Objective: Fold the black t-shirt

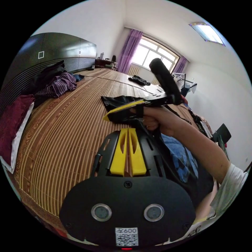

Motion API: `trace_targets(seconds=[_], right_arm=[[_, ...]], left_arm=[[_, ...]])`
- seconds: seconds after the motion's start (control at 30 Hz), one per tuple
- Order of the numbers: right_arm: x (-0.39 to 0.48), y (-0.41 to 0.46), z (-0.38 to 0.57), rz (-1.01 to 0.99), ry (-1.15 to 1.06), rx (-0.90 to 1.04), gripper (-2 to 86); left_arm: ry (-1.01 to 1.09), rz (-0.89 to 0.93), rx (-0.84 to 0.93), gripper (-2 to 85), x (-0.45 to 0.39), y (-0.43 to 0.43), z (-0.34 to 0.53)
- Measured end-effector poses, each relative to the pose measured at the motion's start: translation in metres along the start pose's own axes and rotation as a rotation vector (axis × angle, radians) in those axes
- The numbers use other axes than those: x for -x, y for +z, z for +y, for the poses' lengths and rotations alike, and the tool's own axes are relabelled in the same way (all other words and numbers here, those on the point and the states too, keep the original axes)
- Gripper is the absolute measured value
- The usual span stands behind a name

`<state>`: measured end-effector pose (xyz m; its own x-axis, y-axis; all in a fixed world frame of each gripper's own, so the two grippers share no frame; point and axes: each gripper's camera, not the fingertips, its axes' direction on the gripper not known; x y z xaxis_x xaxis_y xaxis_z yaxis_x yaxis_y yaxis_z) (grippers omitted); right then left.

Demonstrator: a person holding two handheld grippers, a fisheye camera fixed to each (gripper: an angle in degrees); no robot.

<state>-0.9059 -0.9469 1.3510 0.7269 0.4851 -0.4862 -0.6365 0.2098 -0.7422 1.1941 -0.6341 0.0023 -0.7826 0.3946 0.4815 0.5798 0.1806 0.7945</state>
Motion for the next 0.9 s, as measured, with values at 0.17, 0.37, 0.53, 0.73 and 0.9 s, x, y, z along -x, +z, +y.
trace_targets(seconds=[0.17,0.37,0.53,0.73,0.9], right_arm=[[-0.013,-0.115,0.06,0.387,0.158,-0.079,-0.5],[-0.082,-0.232,0.173,0.804,0.44,0.146,-0.8],[-0.143,-0.3,0.212,1.106,0.56,0.203,-0.8],[-0.243,-0.353,0.232,1.046,0.868,0.208,-0.8],[-0.236,-0.328,0.241,1.124,0.717,0.349,-0.8]], left_arm=[[0.124,0.021,0.056,0.3,0.016,-0.014,-0.057],[0.368,0.348,0.162,0.4,0.025,-0.015,-0.142],[0.36,0.222,0.33,0.6,0.021,0.004,-0.22],[0.421,0.068,0.386,0.8,-0.029,-0.003,-0.292],[0.427,0.064,0.392,0.7,-0.049,-0.015,-0.345]])
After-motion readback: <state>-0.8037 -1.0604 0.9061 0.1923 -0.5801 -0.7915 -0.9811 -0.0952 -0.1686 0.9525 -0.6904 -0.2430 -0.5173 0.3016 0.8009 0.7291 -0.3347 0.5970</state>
